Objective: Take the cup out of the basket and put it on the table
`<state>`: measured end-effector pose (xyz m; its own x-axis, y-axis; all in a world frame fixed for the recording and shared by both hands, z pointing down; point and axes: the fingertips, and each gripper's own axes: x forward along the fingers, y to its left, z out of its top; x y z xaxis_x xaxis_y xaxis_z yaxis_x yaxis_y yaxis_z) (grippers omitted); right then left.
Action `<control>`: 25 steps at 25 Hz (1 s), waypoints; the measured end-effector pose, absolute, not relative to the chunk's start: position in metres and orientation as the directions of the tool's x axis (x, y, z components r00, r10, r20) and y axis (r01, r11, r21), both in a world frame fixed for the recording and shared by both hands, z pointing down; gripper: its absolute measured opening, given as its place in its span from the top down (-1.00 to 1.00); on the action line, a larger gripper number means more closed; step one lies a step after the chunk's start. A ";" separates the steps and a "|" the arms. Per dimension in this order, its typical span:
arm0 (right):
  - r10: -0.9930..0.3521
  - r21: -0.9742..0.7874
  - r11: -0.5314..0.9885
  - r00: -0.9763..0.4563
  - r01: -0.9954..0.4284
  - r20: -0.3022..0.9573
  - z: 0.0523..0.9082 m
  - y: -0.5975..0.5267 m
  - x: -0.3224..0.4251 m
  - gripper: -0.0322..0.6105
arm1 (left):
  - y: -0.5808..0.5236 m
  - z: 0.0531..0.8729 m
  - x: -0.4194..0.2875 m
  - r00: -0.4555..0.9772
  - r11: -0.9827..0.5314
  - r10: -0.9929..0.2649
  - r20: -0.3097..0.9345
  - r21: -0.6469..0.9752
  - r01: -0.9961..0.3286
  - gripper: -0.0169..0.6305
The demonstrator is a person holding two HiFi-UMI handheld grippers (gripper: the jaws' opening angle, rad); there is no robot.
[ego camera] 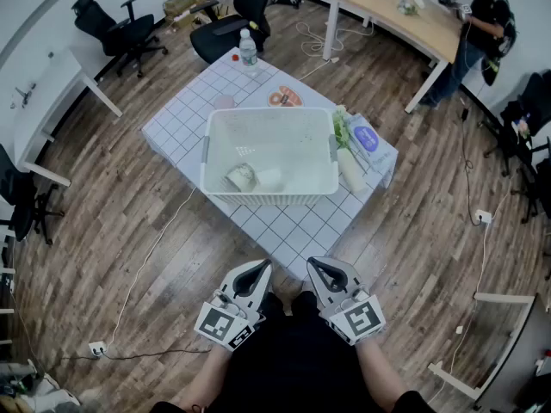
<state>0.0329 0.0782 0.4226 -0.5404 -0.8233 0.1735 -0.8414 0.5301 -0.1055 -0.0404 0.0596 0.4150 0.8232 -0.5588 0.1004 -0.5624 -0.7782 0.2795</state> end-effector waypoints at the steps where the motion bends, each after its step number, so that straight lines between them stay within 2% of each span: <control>1: -0.823 -0.112 0.529 -0.541 -0.841 0.176 0.422 0.078 0.033 0.83 | 0.059 0.414 -0.040 0.824 -0.780 -0.557 0.102 0.277 -0.562 0.93; 15: -0.819 -0.129 0.501 -0.517 -0.856 0.249 0.435 0.072 0.041 0.82 | 0.059 0.424 -0.036 0.836 -0.788 -0.533 0.130 0.281 -0.547 0.93; 25: -0.770 -0.193 0.546 -0.579 -0.815 0.268 0.443 0.055 0.029 0.81 | 0.049 0.431 -0.033 0.845 -0.792 -0.519 0.127 0.299 -0.532 0.93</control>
<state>0.0290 0.0551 0.4432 -0.5791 -0.7699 0.2682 -0.8152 0.5459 -0.1933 -0.0326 0.0492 0.4309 0.8453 -0.5189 0.1272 -0.5315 -0.7924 0.2993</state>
